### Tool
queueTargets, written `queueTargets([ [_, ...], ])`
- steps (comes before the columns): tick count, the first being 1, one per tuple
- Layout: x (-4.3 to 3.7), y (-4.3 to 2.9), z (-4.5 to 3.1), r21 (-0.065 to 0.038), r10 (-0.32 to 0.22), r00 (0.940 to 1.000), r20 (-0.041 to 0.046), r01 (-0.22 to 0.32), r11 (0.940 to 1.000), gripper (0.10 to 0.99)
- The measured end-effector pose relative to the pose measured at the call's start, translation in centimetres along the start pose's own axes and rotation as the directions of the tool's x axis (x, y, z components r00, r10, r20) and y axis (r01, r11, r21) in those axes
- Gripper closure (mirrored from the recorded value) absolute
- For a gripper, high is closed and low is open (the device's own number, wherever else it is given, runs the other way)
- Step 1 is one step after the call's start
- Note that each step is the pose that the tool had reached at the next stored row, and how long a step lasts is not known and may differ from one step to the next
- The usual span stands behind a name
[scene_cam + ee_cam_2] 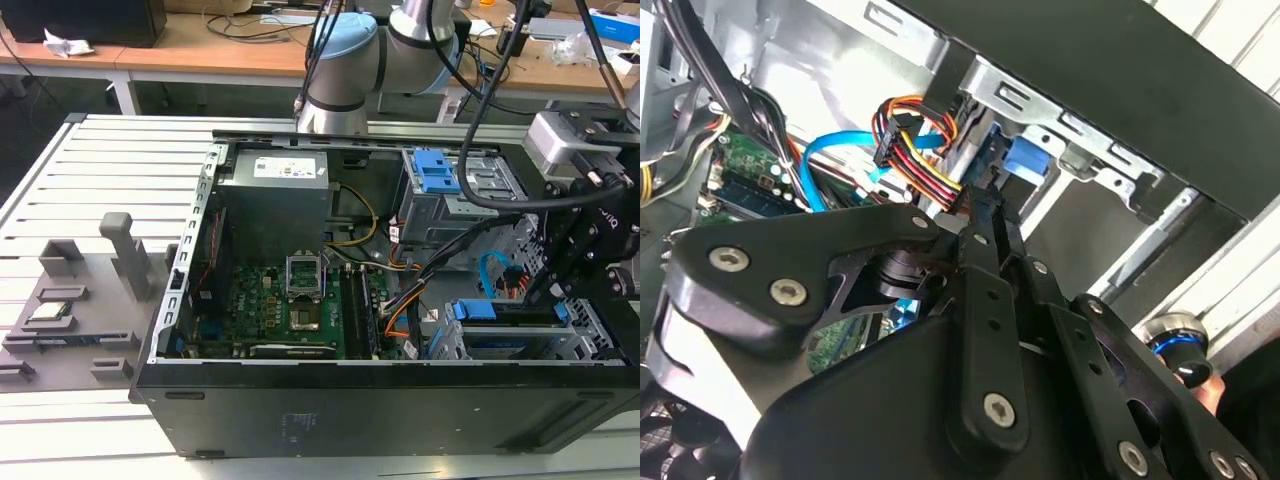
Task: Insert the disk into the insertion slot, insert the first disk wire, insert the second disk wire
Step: 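Insert the first disk wire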
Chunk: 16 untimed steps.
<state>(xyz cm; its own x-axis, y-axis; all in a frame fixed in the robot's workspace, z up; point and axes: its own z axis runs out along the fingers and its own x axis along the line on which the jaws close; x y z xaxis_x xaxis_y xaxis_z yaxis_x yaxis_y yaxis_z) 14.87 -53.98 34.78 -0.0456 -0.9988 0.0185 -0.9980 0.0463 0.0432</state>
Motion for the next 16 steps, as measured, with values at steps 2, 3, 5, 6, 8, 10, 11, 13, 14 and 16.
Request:
queueTargets([
  [2,-0.05,-0.2,0.14,0.0,0.001,1.0,0.0019,-0.001,1.0,0.918],
  [3,-0.05,-0.32,0.23,-0.001,0.002,1.0,0.002,-0.002,1.0,0.918],
  [5,-0.06,-0.36,0.32,-0.001,0.002,1.0,0.0021,-0.002,1.0,0.918],
  [6,-0.06,-0.36,0.35,-0.001,0.002,1.0,0.0024,-0.002,1.0,0.918],
  [8,-0.07,-0.37,0.44,-0.001,0.002,1.0,0.0035,-0.002,1.0,0.918],
  [10,-0.07,-0.37,0.53,-0.001,0.001,1.0,0.0043,-0.001,1.0,0.918],
  [11,-0.07,-0.37,0.56,-0.001,0.001,1.0,0.0044,-0.001,1.0,0.918],
  [13,-0.07,-0.34,0.61,-0.001,0.001,1.0,0.0043,-0.001,1.0,0.918],
  [14,-0.07,-0.34,0.68,-0.001,0.001,1.0,0.0046,-0.001,1.0,0.918],
  [16,-0.07,-0.35,0.93,-0.001,0.001,1.0,0.0043,-0.001,1.0,0.918],
])
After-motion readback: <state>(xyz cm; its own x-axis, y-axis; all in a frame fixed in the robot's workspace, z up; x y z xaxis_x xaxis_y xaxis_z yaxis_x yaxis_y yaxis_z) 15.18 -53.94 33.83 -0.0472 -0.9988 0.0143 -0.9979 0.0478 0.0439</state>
